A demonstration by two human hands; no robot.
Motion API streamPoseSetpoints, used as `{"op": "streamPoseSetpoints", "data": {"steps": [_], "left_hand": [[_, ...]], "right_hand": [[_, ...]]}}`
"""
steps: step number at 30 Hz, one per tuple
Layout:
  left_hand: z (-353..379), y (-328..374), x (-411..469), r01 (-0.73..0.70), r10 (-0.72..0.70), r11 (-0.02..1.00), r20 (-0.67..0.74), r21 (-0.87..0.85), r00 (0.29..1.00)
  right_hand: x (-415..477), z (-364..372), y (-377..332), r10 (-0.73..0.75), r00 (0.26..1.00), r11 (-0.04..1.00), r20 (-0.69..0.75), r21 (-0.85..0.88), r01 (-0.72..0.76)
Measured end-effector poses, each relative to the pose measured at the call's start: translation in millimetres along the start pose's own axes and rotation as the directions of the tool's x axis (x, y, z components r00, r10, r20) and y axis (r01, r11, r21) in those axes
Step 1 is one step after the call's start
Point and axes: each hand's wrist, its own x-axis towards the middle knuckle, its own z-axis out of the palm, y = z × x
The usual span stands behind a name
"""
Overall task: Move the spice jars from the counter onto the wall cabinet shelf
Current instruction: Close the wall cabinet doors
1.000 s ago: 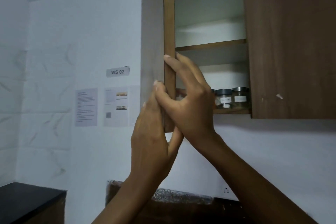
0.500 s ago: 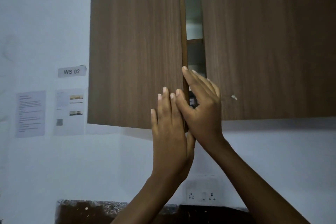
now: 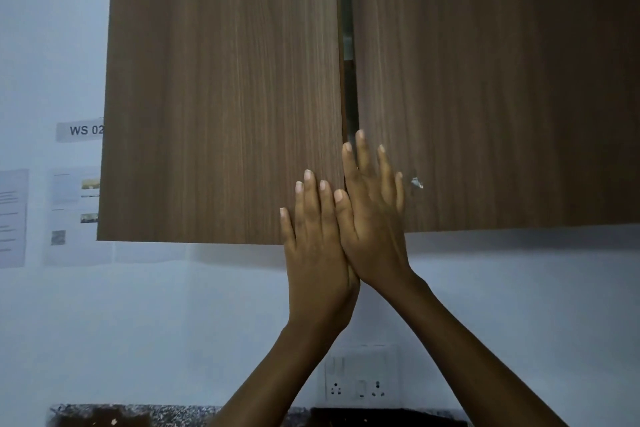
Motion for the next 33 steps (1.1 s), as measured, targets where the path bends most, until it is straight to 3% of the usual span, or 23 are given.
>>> {"op": "streamPoseSetpoints", "data": {"steps": [6, 13, 18, 24, 33], "left_hand": [[38, -4, 1, -0.001, 0.000, 0.998, 0.011, 0.060, 1.000], [70, -15, 5, -0.030, 0.023, 0.993, 0.064, 0.116, 0.998], [87, -25, 1, -0.065, 0.050, 0.988, 0.105, 0.139, 0.993], [102, -32, -5, -0.098, 0.081, 0.986, 0.130, 0.132, 0.988], [115, -39, -6, -0.125, 0.076, 0.965, 0.210, 0.229, 0.975]], "right_hand": [[-12, 17, 34, 0.137, 0.981, 0.990, 0.137, -0.044, -0.132], [-22, 39, 59, 0.282, 0.953, 0.955, 0.115, -0.129, -0.267], [-30, 54, 72, 0.288, 0.956, 0.931, 0.052, -0.247, -0.268], [-40, 66, 89, 0.197, 0.980, 0.923, 0.034, -0.343, -0.174], [-42, 74, 98, 0.187, 0.977, 0.902, 0.104, -0.413, -0.128]]}}
